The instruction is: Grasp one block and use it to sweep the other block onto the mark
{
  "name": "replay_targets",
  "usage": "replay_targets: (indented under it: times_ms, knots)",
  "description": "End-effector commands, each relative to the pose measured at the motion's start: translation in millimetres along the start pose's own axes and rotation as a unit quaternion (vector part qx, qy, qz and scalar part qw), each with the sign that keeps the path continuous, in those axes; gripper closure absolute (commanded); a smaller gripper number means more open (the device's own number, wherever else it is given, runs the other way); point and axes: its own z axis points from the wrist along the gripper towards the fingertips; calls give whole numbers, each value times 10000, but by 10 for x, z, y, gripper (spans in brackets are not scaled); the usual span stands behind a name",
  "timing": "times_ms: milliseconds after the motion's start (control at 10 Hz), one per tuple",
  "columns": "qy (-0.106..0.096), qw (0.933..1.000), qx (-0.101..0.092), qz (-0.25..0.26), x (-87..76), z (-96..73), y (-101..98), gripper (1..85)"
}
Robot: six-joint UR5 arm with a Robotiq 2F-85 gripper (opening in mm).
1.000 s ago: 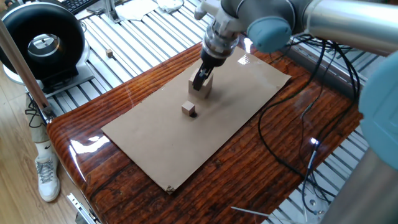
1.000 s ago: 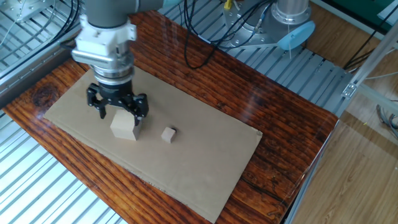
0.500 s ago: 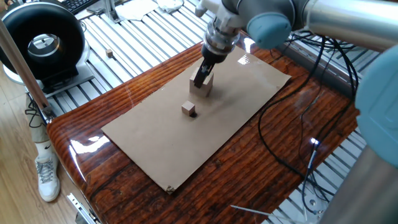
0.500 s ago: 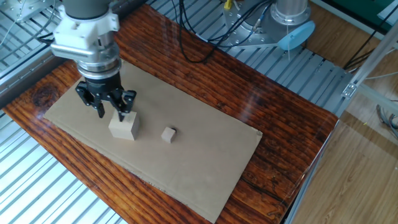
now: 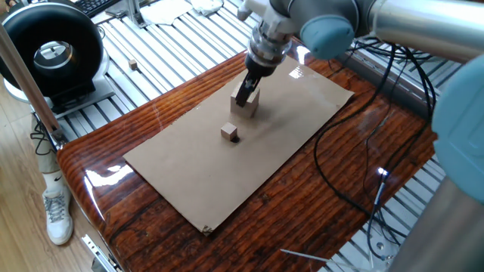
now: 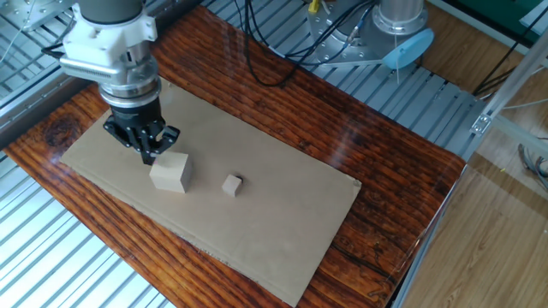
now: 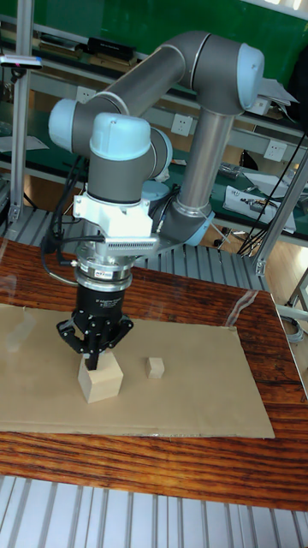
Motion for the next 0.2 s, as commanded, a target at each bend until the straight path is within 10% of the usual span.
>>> replay_targets:
  times_ms: [0,100]
  knots:
    - [-3,10000,49,-19,23,-56,-133,763]
    - [23,10000,29,-63,33,-45,-133,763]
